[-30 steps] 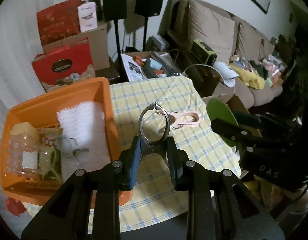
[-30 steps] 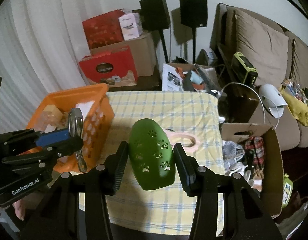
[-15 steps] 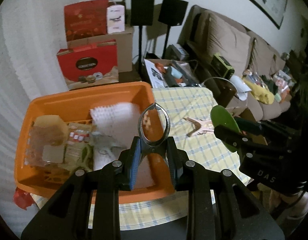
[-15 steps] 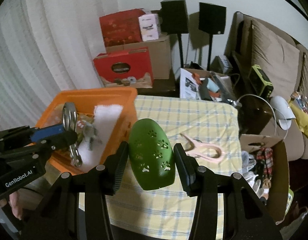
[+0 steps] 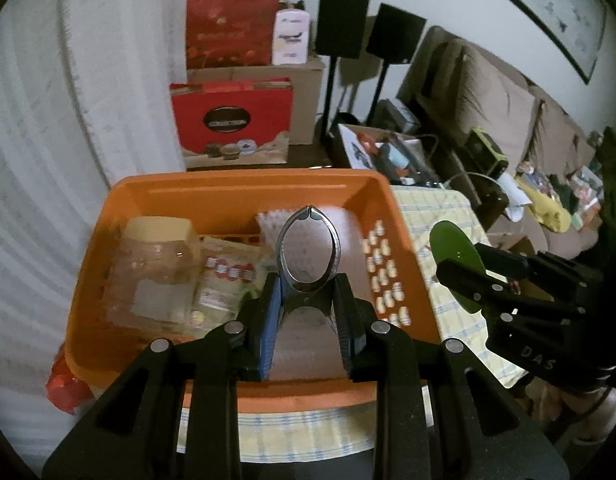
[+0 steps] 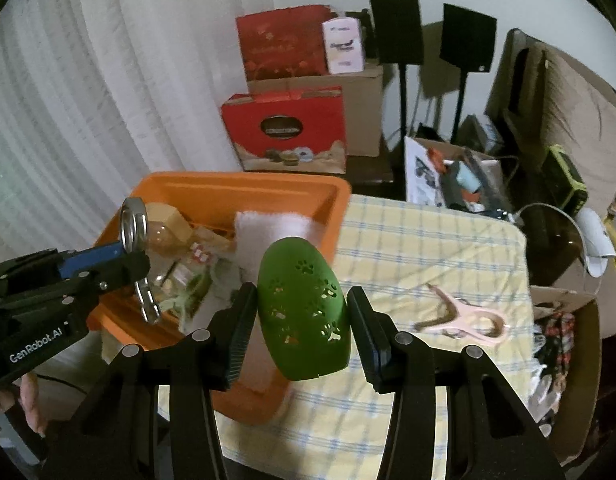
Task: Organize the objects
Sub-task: 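Lower the silver clip and green case into the basket, opening both grippers, then withdraw both tools from the basket toward the pink plastic clip, then grasp the pink plastic clip with the left gripper and lift, then carry the pink clip over the orange basket with the left gripper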
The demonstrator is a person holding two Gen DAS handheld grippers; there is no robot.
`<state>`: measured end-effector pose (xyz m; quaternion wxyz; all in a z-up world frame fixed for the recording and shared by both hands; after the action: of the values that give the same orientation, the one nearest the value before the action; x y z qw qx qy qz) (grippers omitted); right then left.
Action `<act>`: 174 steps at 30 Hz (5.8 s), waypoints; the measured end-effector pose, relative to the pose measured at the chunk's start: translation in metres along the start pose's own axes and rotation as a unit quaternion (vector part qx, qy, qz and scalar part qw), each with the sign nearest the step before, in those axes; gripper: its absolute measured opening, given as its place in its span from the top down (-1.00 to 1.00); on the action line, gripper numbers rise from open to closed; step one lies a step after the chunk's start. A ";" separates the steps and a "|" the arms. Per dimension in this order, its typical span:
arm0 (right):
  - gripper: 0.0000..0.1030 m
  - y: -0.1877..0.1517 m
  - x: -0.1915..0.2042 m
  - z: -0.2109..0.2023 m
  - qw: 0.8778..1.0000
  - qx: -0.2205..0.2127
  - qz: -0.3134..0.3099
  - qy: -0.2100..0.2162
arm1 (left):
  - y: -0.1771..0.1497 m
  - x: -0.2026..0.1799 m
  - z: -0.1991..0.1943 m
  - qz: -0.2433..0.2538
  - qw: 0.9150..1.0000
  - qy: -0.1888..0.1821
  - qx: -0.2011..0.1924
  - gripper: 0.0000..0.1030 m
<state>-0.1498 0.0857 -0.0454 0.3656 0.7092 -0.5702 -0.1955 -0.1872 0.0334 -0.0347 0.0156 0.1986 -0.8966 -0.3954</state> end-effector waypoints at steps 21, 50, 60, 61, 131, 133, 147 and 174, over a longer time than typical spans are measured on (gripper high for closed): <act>0.07 0.002 0.031 0.083 0.999 0.034 -0.007 0.018 | -0.027 0.042 0.058 -0.013 0.998 0.018 0.057 0.53; -0.14 0.020 0.013 0.043 1.000 -0.010 -0.013 0.001 | -0.012 0.054 0.044 -0.033 0.998 0.035 0.032 -0.58; -0.58 0.016 -0.024 0.013 0.999 -0.030 -0.003 -0.030 | -0.002 0.039 0.025 -0.040 0.999 0.036 0.008 -0.76; -0.63 0.015 -0.027 0.011 0.999 -0.031 -0.001 -0.031 | -0.002 0.037 0.024 -0.039 0.999 0.036 0.009 -0.76; 0.09 -0.091 -0.272 0.027 0.978 0.071 0.150 -0.124 | -0.054 -0.220 0.180 0.060 0.989 -0.056 0.126 -0.29; 0.12 -0.092 -0.272 0.031 0.978 0.074 0.150 -0.123 | -0.060 -0.221 0.189 0.058 0.988 -0.055 0.135 -0.20; 0.51 -0.094 -0.272 0.045 0.978 0.081 0.157 -0.108 | -0.064 -0.235 0.212 0.042 0.985 -0.068 0.153 -0.03; 0.75 -0.087 -0.251 0.042 0.976 0.060 0.196 -0.066 | -0.066 -0.238 0.205 0.016 0.986 -0.089 0.140 0.38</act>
<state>-0.1895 0.3198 -0.1730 0.3152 0.5899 -0.7318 -0.1312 0.0169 0.2256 -0.1917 -0.0859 0.1487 -0.9438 -0.2822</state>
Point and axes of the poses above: each gripper's, at about its wrist camera, not at the fingertips, and z roughly the way its jaws point, x to its left, y to its top, the point moved 10 cm from there along z, roughly the way its jaws point, and after that the axes turned 9 degrees about -x, right-handed, at the moved point
